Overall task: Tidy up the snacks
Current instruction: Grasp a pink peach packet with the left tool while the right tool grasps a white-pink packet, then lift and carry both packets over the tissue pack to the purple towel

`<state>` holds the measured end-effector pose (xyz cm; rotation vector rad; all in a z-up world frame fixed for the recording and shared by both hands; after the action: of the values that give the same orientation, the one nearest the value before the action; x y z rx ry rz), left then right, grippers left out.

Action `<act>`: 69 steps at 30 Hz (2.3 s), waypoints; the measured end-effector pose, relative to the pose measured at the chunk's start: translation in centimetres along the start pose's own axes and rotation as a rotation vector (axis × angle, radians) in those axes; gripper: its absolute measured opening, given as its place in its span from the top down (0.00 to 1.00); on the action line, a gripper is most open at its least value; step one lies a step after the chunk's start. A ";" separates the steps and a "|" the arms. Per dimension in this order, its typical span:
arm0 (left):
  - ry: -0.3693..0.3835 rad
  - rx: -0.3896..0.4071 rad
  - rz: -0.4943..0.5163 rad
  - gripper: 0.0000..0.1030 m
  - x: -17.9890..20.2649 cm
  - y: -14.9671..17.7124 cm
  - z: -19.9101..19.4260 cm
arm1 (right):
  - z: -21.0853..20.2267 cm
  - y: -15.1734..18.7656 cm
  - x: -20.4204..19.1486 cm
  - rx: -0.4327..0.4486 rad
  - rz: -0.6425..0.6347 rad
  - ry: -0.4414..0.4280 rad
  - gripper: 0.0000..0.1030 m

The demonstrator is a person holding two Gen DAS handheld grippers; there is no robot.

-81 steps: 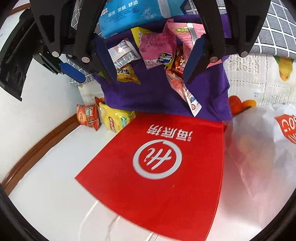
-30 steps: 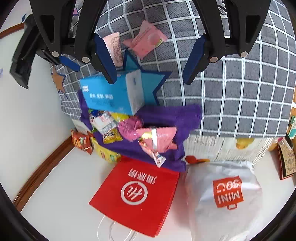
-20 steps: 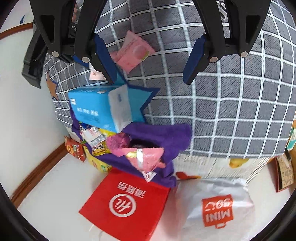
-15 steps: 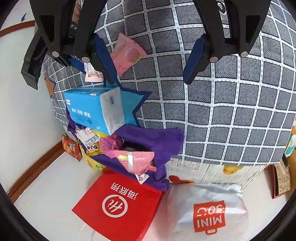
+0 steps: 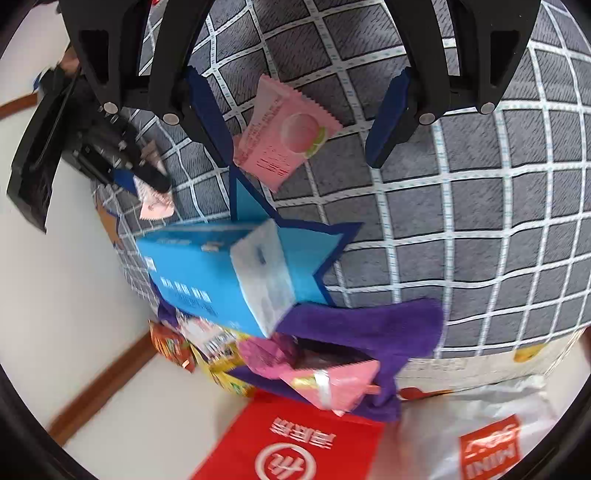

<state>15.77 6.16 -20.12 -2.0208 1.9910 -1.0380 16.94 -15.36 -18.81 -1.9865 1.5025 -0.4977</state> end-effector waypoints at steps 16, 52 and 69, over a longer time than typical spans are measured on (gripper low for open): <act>-0.160 0.049 0.231 0.54 3.3 1.8 1.7 | 1.3 1.0 1.9 0.019 0.038 0.019 0.63; -0.192 0.206 0.125 0.58 2.6 2.2 0.7 | 1.5 1.2 1.8 0.025 0.014 0.000 0.57; -0.113 0.234 0.090 0.58 5.6 -0.1 -4.5 | -3.8 -2.3 1.0 0.129 0.003 -0.009 0.66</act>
<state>12.87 2.68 -14.49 -1.8107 1.7929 -1.0574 16.58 -16.73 -14.54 -1.8840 1.4305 -0.5690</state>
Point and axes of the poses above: each gripper's, at about its wrist camera, not at the fingertips, and z roughly the way its jaws point, x to its right, y to its underside, the point moved 4 cm from there along z, roughly the way its jaws point, and after that the axes turned 11 degrees about x, right-handed, at the moved point
